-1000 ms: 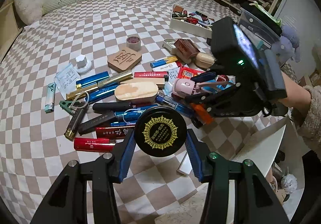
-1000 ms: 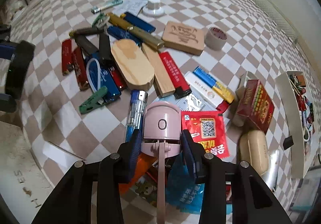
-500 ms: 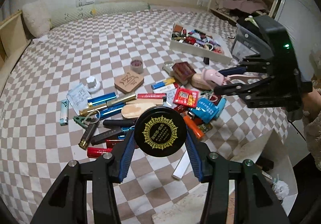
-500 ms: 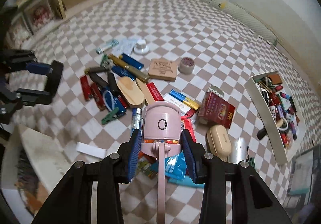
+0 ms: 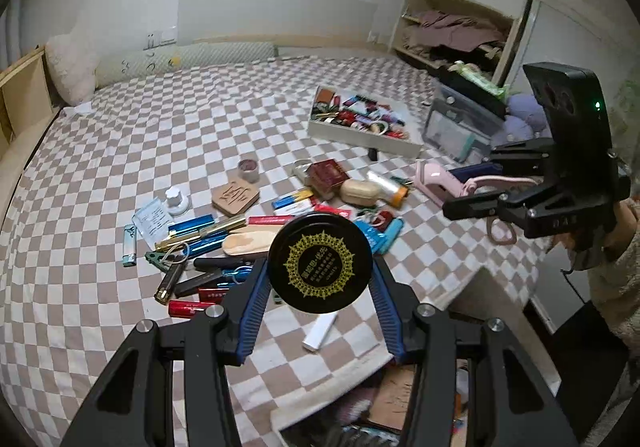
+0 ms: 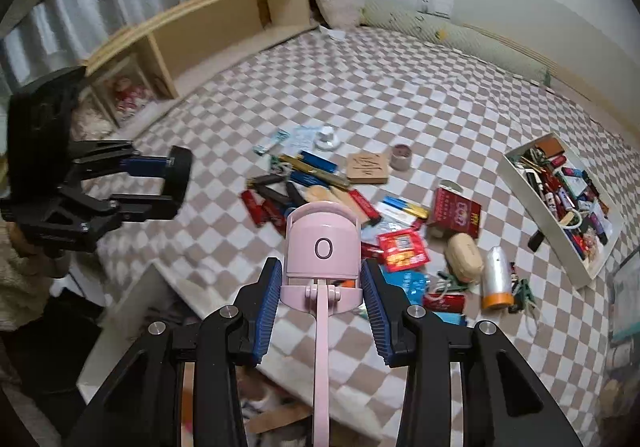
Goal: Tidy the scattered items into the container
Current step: 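Carry the pink fan and the black tin over the white box with both tools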
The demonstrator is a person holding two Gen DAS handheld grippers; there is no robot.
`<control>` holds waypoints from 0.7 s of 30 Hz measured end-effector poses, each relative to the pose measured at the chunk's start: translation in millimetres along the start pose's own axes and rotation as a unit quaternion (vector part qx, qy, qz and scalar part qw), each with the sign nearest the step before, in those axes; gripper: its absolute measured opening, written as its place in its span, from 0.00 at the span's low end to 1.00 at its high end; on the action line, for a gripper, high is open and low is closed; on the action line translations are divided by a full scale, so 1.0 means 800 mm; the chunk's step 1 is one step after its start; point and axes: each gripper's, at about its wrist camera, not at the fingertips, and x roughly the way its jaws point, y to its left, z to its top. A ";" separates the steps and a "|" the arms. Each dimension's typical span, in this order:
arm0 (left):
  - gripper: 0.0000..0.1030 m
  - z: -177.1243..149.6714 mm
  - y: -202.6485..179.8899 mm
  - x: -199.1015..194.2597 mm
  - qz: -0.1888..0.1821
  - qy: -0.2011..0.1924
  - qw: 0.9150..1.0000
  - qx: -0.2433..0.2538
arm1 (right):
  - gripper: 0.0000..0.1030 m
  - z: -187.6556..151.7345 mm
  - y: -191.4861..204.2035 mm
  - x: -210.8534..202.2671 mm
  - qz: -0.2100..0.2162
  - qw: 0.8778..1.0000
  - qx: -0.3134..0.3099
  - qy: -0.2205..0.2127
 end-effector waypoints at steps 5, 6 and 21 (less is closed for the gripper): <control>0.48 -0.005 -0.019 -0.027 -0.020 -0.013 1.000 0.007 | 0.40 -0.015 0.021 -0.022 0.024 1.000 -0.007 -0.009; 0.48 -0.008 -0.022 -0.031 -0.024 -0.013 1.000 0.009 | 0.40 -0.020 0.025 -0.026 0.029 1.000 -0.008 -0.011; 0.48 -0.078 -0.089 -0.046 -0.079 0.050 0.994 0.059 | 0.40 -0.097 0.036 -0.010 0.070 0.996 0.011 0.058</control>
